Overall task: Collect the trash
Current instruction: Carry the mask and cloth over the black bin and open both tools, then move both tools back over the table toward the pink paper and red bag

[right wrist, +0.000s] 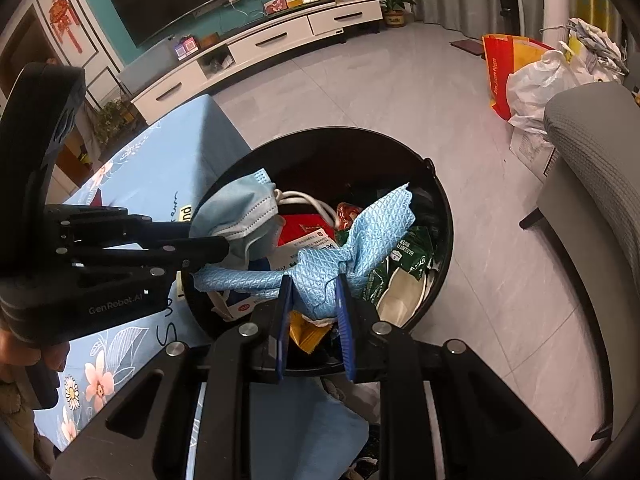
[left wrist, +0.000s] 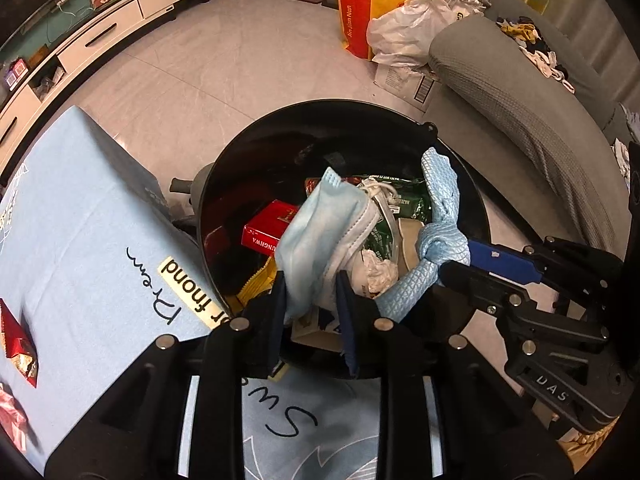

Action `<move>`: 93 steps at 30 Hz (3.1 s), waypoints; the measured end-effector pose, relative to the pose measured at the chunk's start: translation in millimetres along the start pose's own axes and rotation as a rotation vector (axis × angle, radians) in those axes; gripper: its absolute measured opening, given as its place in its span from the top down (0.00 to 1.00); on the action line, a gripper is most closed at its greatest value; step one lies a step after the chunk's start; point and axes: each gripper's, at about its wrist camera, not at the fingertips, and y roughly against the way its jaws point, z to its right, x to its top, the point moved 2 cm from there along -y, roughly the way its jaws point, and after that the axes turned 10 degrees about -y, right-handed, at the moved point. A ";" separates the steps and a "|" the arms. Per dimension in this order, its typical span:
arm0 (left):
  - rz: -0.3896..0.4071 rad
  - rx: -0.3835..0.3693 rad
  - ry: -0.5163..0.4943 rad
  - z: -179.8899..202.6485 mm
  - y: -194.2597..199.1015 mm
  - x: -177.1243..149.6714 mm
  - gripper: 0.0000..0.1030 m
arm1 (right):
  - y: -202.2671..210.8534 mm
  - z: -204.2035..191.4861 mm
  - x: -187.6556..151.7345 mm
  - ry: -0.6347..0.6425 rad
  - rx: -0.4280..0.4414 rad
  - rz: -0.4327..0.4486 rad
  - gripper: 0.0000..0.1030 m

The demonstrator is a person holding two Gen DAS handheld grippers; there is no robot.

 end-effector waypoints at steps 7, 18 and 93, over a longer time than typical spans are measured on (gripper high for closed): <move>0.005 0.005 0.002 1.2 -0.8 0.4 0.62 | 0.0 0.3 0.3 -0.011 -0.012 -0.002 0.74; 0.044 0.078 -0.020 3.0 20.6 -12.6 0.22 | 24.9 1.5 -11.5 -0.031 -0.018 0.034 0.56; 0.020 0.166 0.498 -50.1 164.9 -307.1 0.03 | 59.4 -166.3 -140.4 0.213 -0.114 -0.297 0.03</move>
